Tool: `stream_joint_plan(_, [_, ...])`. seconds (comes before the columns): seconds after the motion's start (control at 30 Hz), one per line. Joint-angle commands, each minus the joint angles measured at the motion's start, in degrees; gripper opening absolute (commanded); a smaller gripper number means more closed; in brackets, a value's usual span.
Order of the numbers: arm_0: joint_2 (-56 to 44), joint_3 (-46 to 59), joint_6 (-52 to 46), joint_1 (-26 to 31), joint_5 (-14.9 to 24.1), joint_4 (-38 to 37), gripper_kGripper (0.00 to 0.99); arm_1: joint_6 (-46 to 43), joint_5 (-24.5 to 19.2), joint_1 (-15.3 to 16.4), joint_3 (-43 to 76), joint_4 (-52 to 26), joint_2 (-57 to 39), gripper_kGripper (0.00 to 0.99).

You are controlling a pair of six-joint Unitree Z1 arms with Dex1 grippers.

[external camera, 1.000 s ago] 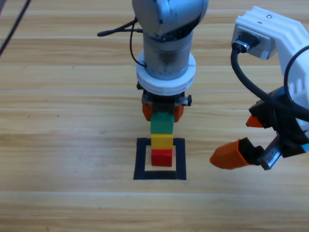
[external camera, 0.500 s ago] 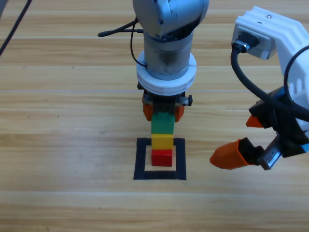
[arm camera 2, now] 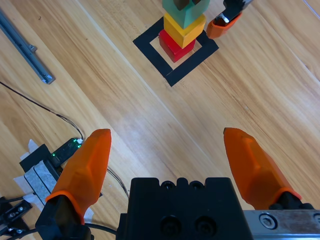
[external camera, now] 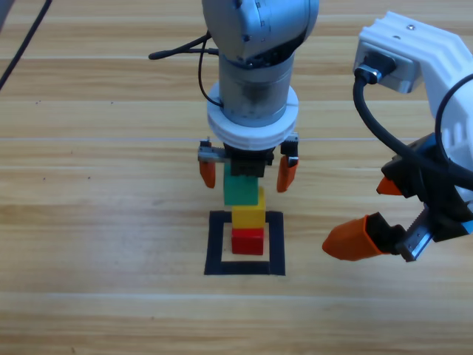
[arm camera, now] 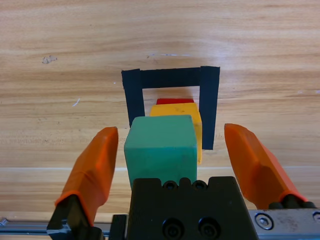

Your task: Stack the blocks in the rectangular block: red at the bottom, yellow in the middle, green on top

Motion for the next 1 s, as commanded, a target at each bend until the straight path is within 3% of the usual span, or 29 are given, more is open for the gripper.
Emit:
stream_joint_plan(0.03, [-0.4, 1.7, -0.3, -1.3, 0.0, 0.3, 0.897, -0.3, 0.6, 1.2, 2.0, -0.5, -1.0, 0.99])
stream_joint_plan(0.27, [-0.6, 1.7, -0.4, -1.4, 0.0, 0.3, 0.896, -0.7, -0.8, 1.3, 2.7, -0.4, -2.5, 0.99])
stream_joint_plan(0.47, [-3.4, 1.0, -0.8, -1.4, 0.6, 0.2, 0.896, -1.2, -5.0, 1.2, 3.0, 0.2, -4.7, 0.99])
stream_joint_plan(0.7, [-19.4, -0.9, 3.3, -2.0, 8.1, 0.1, 0.897, -1.0, -7.0, 1.2, 3.1, 0.3, -5.0, 0.99])
stream_joint_plan(0.87, [-30.3, 10.4, 5.5, -2.9, 14.8, -1.8, 0.897, -1.0, -7.0, 1.2, 2.4, 0.2, -3.3, 0.99])
stream_joint_plan(1.0, [-45.4, 34.6, 8.8, -3.1, 17.2, -16.1, 0.934, -0.9, -7.0, 1.2, 2.2, 0.2, -2.8, 0.99])
